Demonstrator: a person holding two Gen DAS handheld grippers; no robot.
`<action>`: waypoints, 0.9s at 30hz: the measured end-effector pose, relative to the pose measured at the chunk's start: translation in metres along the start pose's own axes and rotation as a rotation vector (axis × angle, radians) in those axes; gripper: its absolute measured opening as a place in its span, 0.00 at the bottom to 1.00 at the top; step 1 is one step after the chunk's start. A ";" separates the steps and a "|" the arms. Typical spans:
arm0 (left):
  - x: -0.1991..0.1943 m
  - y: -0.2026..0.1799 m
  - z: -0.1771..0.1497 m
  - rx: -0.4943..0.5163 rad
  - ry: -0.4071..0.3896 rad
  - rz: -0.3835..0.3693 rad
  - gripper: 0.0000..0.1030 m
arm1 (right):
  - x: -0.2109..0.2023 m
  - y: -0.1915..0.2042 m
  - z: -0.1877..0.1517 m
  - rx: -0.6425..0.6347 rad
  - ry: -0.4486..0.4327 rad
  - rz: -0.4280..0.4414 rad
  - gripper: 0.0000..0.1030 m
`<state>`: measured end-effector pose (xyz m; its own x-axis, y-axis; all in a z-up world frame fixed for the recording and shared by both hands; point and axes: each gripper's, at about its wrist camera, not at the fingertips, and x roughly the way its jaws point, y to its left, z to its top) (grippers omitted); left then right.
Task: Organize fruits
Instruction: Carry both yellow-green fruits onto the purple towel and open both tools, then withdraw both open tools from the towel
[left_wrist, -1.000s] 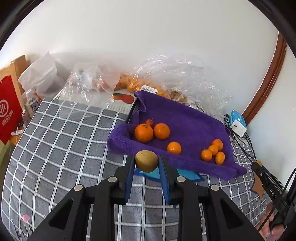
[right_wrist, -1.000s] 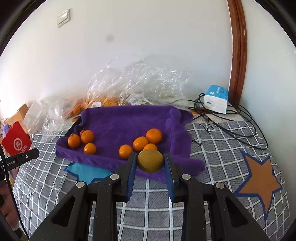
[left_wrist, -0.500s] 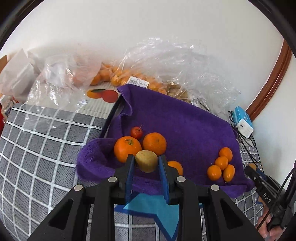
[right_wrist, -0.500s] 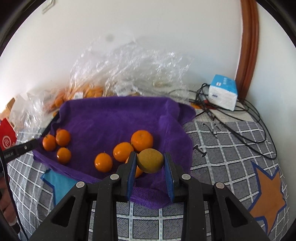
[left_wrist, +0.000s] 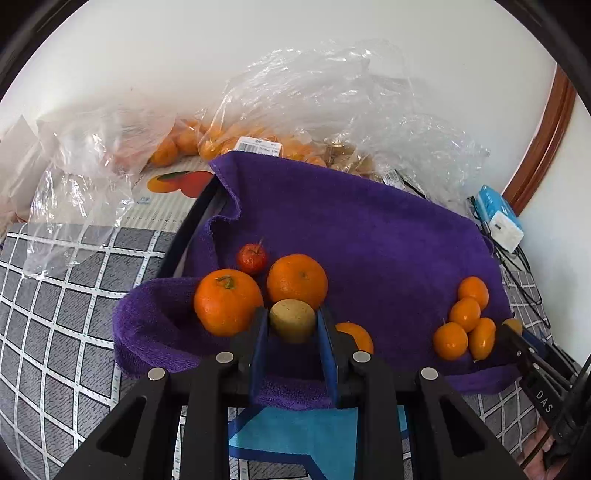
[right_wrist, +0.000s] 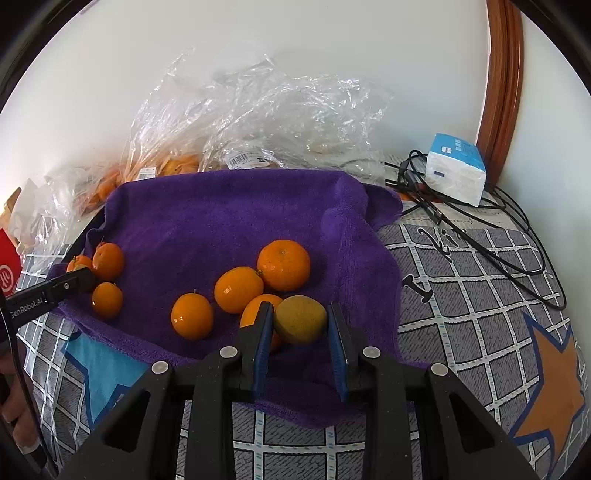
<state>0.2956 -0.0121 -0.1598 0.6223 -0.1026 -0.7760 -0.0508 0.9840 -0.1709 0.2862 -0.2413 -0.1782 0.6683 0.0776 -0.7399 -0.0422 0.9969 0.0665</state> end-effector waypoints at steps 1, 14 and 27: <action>0.002 0.001 -0.001 -0.004 0.008 -0.003 0.25 | 0.000 0.001 -0.001 -0.005 -0.003 0.000 0.28; 0.000 0.004 -0.001 -0.023 0.004 -0.025 0.29 | -0.004 0.009 -0.007 -0.007 0.009 -0.016 0.39; -0.080 0.001 -0.004 0.049 -0.093 -0.077 0.58 | -0.091 0.020 0.006 0.082 -0.066 -0.062 0.59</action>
<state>0.2428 -0.0036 -0.1003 0.6931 -0.1659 -0.7015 0.0365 0.9800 -0.1957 0.2289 -0.2287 -0.1051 0.7150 0.0121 -0.6990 0.0599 0.9951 0.0786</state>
